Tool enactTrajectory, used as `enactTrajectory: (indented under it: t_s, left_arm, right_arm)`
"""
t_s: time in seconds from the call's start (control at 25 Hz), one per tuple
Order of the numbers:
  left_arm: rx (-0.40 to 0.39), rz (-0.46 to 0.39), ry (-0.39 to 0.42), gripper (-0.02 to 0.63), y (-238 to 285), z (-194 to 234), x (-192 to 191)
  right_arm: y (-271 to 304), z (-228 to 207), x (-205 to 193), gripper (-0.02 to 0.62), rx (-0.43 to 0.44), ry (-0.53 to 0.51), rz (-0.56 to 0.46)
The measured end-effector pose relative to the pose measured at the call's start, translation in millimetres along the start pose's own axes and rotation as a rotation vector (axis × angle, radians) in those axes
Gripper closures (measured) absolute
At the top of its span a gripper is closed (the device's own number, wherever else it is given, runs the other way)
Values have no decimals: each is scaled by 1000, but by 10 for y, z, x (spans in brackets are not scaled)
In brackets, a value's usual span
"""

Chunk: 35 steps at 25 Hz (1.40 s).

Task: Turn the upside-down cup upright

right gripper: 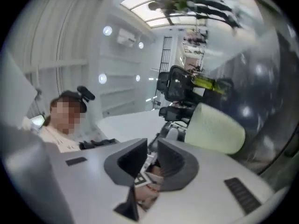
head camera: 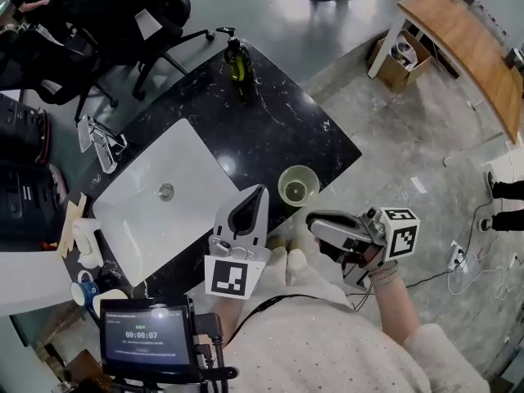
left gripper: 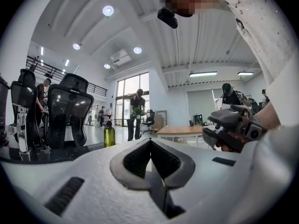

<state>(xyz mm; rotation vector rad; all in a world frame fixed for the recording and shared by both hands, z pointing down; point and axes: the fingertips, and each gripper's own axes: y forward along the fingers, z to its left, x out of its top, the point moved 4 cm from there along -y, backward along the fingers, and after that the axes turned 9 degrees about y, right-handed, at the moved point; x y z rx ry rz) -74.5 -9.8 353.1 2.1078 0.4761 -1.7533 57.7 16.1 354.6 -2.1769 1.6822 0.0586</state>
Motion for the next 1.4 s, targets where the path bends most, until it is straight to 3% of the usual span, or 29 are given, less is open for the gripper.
enactTrajectory:
  t_s: [0.08,0.28,0.44,0.56,0.84,1.4]
  left_arm:
    - [-1,-15,6,600,29,11,44]
    - [-20,-72,21,600,135,-40,202]
    - [-22,-108,13,600,211,-89,299]
    - [-22,-119,4,601,225,-122,326]
    - [-12,-113,-10,600,230,-118,320]
    - [10,-111,4,600,199,-65,307]
  right_arm:
    - [55,83,144,565,-140,-178,-17]
    - [254,237,300,588,-385,-564,-82]
    - [317,183,376,589,-562,-729,-129]
    - [348,148,368,589,-646,-826,-123]
    - [352,182,392,591,-734,-971,-135]
    - [437,148,349,590,-733,-1004,-127]
